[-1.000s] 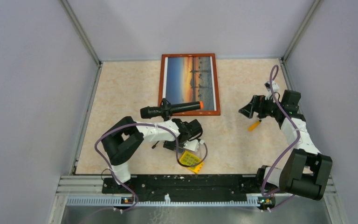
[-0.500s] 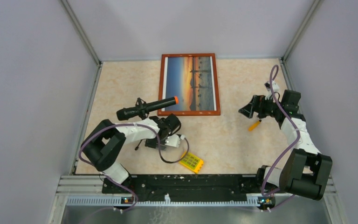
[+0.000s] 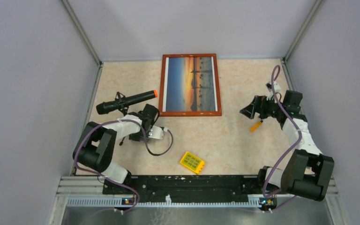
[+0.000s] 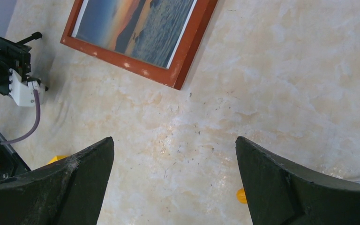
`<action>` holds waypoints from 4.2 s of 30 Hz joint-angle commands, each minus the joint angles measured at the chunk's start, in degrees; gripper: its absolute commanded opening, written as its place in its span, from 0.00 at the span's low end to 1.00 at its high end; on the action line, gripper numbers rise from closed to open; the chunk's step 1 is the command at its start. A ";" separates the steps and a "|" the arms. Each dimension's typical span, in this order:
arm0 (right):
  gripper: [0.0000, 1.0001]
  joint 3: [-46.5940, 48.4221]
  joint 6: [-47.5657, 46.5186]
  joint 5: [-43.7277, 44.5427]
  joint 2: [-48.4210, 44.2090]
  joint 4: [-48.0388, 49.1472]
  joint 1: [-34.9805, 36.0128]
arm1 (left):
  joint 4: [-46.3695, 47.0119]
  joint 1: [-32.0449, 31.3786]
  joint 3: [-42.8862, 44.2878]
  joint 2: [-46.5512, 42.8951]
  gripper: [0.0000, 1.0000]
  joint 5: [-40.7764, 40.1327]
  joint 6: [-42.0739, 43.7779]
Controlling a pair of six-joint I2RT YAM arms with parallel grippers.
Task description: Take the photo out of the frame
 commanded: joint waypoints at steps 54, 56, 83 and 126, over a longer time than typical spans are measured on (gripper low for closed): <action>0.99 0.79 -0.31 0.63 -1.11 1.21 -0.68 | -8.05 9.77 12.09 -2.69 0.94 19.39 6.19; 0.99 1.10 -0.10 1.10 -1.37 1.21 -0.63 | -10.41 5.04 15.78 -2.79 0.94 22.84 1.22; 0.99 4.39 -1.02 -1.28 2.12 2.06 -0.32 | -17.66 -13.67 67.25 38.25 0.85 46.70 -32.49; 0.99 28.12 -3.50 15.91 21.27 4.11 13.27 | -0.72 -8.93 15.62 4.02 0.61 22.73 13.07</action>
